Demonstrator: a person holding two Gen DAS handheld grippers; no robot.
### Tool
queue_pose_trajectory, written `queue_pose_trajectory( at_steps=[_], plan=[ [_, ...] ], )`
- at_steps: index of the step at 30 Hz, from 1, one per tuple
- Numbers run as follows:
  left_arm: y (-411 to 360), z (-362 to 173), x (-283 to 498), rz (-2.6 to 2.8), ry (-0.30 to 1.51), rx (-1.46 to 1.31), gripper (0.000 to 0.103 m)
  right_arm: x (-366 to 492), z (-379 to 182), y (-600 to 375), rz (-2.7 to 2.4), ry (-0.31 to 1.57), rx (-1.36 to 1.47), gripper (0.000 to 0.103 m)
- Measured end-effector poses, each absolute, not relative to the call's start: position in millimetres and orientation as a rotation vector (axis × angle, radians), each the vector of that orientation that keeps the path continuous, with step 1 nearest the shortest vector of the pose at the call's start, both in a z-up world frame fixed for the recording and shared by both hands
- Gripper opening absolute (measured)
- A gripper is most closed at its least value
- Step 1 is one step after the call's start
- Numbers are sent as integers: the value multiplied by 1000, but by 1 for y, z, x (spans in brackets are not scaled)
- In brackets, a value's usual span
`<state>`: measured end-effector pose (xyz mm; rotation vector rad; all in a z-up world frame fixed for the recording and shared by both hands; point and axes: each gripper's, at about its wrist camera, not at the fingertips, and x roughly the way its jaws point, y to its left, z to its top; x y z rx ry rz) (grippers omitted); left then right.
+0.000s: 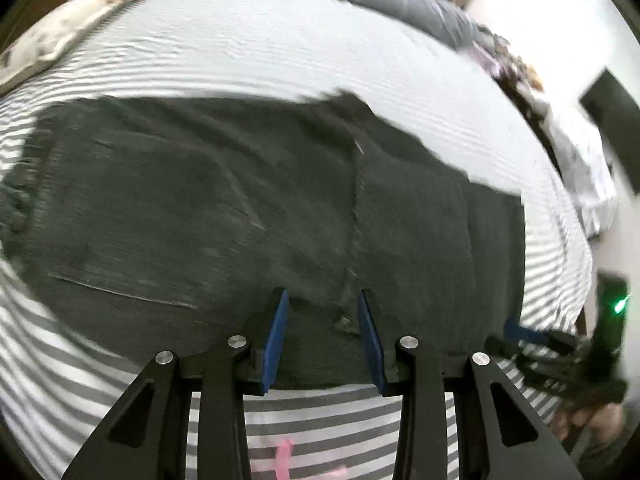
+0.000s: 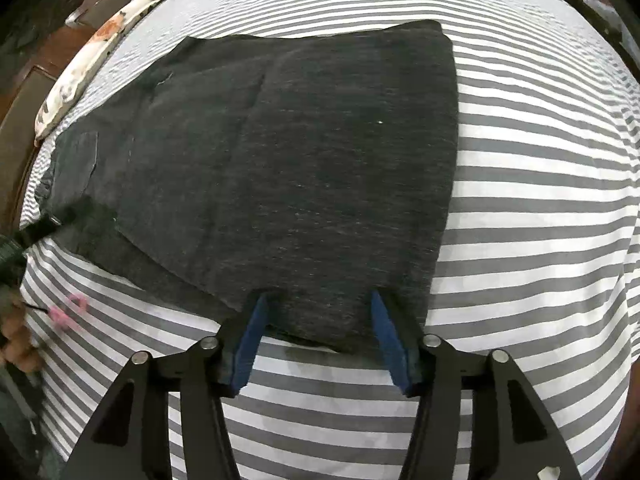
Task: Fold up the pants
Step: 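Grasp the elastic waistband with the left tool and lift it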
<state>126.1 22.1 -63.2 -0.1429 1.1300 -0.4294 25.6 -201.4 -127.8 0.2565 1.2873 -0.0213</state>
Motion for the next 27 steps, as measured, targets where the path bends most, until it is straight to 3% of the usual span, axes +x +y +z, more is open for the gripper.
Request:
queue_pose_trajectory(
  at_steps=[11,19,27],
  plan=[
    [168,-38,145,-206,1068,-326,38,29,-112,-218,-25,1255,456,57],
    [264,-55,151,-99,1082,-602,38,35,-102,-209,-41,1226,482,57],
    [303,-91,158,-141,1118,-859,38,47,-96,-191,-7,1234,450,57]
  ],
)
